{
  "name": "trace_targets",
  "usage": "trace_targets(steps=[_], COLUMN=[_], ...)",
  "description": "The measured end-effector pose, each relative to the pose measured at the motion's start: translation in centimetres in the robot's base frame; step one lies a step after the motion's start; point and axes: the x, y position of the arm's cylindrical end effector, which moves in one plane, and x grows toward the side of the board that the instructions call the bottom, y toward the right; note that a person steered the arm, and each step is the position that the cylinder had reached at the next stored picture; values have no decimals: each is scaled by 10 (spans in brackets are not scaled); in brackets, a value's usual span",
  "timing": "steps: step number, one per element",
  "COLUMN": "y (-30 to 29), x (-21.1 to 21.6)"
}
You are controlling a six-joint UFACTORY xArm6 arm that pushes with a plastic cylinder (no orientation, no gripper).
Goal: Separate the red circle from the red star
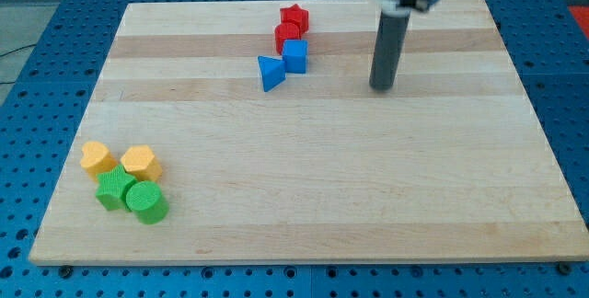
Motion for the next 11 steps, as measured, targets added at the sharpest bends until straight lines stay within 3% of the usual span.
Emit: trace_targets(steps=[1, 3, 6, 8, 10, 11], y=[-19, -72, -90, -159, -164, -220], x=[-50, -51, -52, -53, -56, -65])
